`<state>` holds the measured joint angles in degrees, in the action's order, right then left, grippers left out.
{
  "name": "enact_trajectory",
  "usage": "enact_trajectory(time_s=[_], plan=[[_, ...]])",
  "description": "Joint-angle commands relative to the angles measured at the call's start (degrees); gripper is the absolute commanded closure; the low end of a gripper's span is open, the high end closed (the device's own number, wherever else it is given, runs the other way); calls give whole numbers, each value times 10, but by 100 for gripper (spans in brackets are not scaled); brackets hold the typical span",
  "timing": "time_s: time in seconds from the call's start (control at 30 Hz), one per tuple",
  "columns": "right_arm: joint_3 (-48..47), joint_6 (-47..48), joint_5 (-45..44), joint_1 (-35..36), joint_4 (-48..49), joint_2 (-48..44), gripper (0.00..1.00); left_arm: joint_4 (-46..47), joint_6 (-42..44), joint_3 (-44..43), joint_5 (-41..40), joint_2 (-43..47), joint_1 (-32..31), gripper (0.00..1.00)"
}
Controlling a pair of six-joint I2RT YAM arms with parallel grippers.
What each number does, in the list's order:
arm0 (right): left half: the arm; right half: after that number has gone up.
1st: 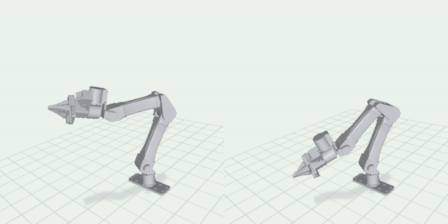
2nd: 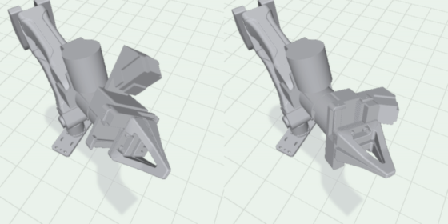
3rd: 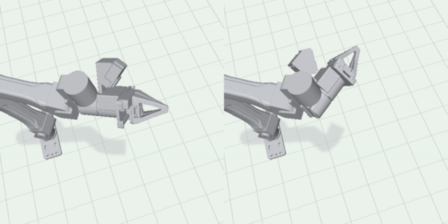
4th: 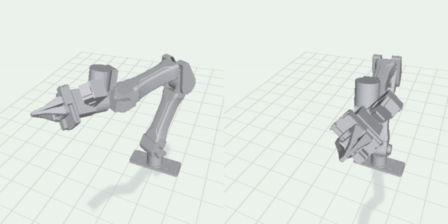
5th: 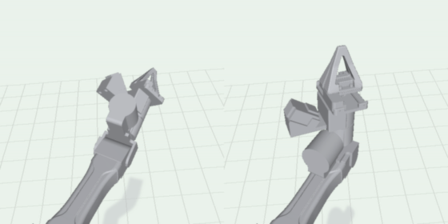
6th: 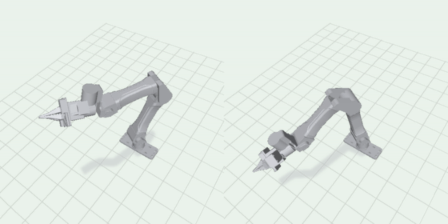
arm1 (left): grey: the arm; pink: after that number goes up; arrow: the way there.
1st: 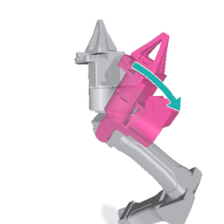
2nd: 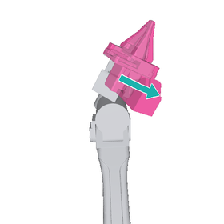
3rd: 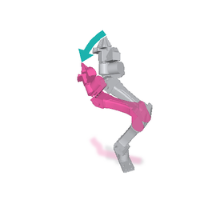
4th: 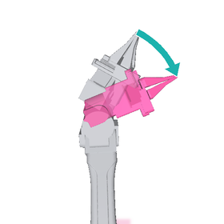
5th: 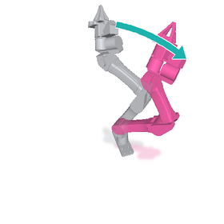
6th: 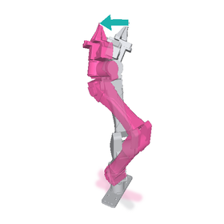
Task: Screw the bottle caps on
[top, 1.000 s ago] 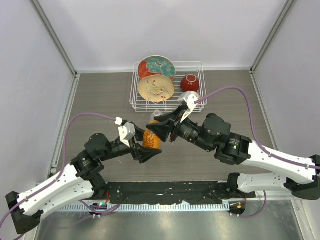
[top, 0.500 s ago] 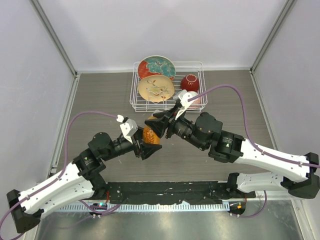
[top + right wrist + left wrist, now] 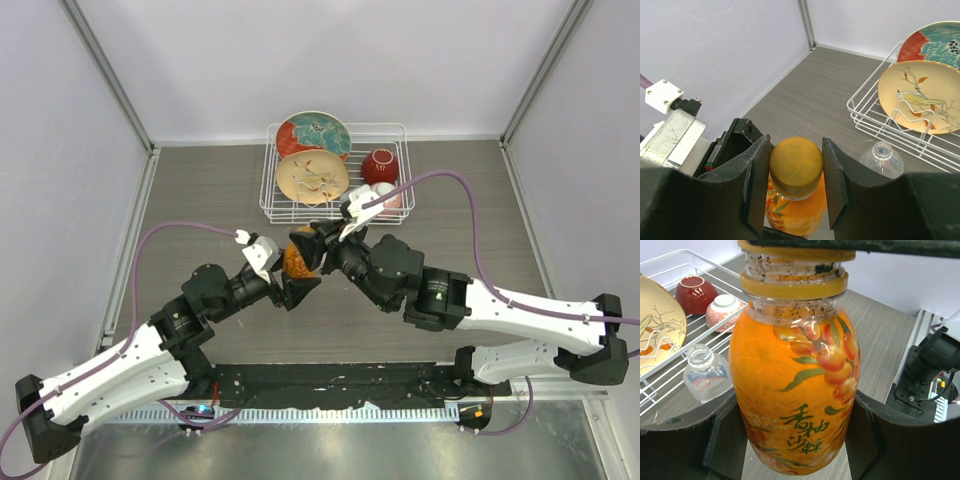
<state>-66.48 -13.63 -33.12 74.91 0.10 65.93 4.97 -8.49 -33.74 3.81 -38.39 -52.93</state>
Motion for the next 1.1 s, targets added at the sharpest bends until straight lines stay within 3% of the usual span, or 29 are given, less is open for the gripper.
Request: enact_trajectory(time_s=[0.0,0.2,0.33,0.53,0.67,0.73,1.07], plan=[[-1,10,-32,57,-67,28,93,100,-24,-48,-136,7,22,100],[-8,16,-81,79,-44,52,93,98,-22,-47,-143,11,23,100],[-21,19,-71,82,-41,52,84,95,-28,-40,-126,15,26,100],[-37,18,-55,82,-30,21,59,95,-34,-27,-98,23,26,100],[-47,34,-36,82,-29,6,31,97,-37,-28,-86,24,26,100],[-49,38,-29,82,-20,1,22,96,-37,-30,-79,25,27,100],[-81,58,19,82,-58,-49,20,86,-23,-34,15,27,27,100]])
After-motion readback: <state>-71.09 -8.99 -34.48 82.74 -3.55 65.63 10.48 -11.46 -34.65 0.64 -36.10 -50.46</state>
